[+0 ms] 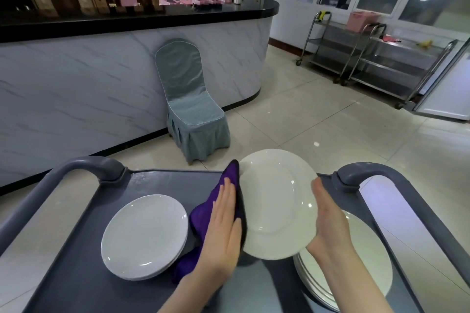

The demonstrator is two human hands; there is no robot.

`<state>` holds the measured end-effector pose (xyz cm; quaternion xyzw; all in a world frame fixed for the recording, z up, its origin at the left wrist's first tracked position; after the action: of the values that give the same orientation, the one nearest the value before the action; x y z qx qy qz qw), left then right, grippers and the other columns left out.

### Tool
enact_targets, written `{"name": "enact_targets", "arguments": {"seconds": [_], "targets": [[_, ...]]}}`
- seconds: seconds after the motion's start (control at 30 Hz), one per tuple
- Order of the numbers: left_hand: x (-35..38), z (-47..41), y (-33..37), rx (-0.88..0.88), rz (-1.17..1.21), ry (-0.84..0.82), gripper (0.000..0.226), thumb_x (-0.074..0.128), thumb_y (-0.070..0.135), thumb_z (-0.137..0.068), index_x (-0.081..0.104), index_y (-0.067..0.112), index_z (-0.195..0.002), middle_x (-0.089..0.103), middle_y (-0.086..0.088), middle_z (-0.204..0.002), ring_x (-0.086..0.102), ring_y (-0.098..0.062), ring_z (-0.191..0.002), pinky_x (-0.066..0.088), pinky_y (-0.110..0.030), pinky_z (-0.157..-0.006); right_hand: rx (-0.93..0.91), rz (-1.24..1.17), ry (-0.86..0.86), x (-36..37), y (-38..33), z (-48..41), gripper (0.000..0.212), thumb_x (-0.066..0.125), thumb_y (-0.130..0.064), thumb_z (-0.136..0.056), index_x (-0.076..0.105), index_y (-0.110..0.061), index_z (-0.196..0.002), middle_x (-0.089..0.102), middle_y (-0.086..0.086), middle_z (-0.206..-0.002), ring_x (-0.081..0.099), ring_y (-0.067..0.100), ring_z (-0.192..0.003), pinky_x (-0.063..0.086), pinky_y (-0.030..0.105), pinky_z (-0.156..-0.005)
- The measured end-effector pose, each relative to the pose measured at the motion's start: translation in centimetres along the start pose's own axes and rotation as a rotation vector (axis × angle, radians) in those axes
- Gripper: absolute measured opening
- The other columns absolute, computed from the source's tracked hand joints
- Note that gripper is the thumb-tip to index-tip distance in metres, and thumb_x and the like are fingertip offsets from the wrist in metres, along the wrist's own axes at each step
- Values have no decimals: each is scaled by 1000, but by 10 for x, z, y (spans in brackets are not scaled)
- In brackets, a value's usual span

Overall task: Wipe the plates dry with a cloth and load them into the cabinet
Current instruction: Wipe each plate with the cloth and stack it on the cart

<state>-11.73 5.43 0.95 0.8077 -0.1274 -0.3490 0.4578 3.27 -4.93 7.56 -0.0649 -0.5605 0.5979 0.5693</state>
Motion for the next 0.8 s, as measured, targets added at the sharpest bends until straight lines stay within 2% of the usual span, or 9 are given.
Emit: {"name": "enact_targets", "arguments": {"seconds": [0.07, 0.13, 0.23, 0.3, 0.4, 0.47, 0.6, 0.7, 0.8], "targets": [[-8, -7, -2, -35, 6, -2, 63, 31, 15, -98, 1, 26, -153, -1, 14, -164, -2, -6, -152, 4, -42, -125, 11, -5, -13, 0, -2, -1, 28, 60, -41, -96, 82, -24, -92, 77, 3, -108, 75, 22, -93, 60, 34, -63], [-7, -3, 3, 15, -58, -27, 63, 31, 17, -99, 1, 25, -154, -4, 15, -165, -3, -9, -152, 0, -37, -124, 1, -9, 1, 4, -5, -4, 30, 59, -41, -97, 83, -25, -88, 78, 2, -104, 76, 20, -89, 60, 32, -62], [8, 14, 16, 154, -181, -103, 71, 36, 19, -91, 7, 24, -156, -2, 14, -166, -1, -15, -153, -2, -34, -122, -5, -29, 73, 14, -3, -4, 33, 60, -44, -96, 79, -18, -101, 77, 6, -107, 76, 25, -91, 58, 36, -68], [17, 16, 25, 198, -249, -147, 74, 39, 19, -88, 12, 23, -156, 3, 13, -166, 1, -14, -153, 3, -39, -121, 6, -8, 126, 18, 6, 0, 37, 61, -45, -95, 73, -13, -108, 78, 9, -102, 76, 27, -88, 59, 38, -68], [21, 7, 41, 273, -330, -228, 68, 37, 21, -92, 14, 19, -157, 12, 9, -165, 6, -10, -152, 8, -41, -120, -12, 99, 152, 20, 25, 7, 39, 59, -46, -96, 75, -12, -106, 78, 7, -98, 76, 22, -90, 56, 38, -80], [19, -4, 48, 290, -366, -292, 62, 30, 25, -97, 12, 23, -157, 5, 12, -165, 1, -6, -152, 5, -40, -123, -59, 167, 145, 23, 31, 14, 36, 56, -44, -98, 75, -13, -103, 79, 4, -97, 76, 15, -88, 53, 34, -78], [6, -31, 58, 250, -235, -326, 56, 28, 21, -106, 2, 31, -155, -7, 23, -163, -10, 0, -150, -5, -31, -123, -151, 226, 116, 31, 36, 27, 36, 51, -41, -101, 76, -15, -105, 79, 0, -98, 74, 10, -92, 51, 30, -78], [6, -36, 64, 193, -146, -259, 58, 28, 17, -106, 2, 31, -156, -7, 25, -163, -10, 1, -149, -3, -32, -123, -173, 285, 121, 33, 33, 28, 39, 47, -42, -103, 78, -18, -97, 79, -2, -91, 74, 9, -86, 52, 29, -73], [17, -16, 62, 208, -189, -290, 60, 26, 20, -101, -1, 29, -154, -14, 23, -162, -13, -2, -150, -6, -35, -123, -194, 330, 139, 30, 24, 25, 43, 46, -44, -103, 77, -15, -91, 78, 0, -85, 74, 9, -80, 52, 32, -74]]}}
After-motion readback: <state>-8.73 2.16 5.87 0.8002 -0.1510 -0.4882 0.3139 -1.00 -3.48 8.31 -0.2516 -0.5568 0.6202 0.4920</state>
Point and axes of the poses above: each hand's wrist, its own z-axis away from the middle knuckle, its own x-axis out of the palm, y = z × x, the point moved 2 cm from there along -z, towards the middle knuckle
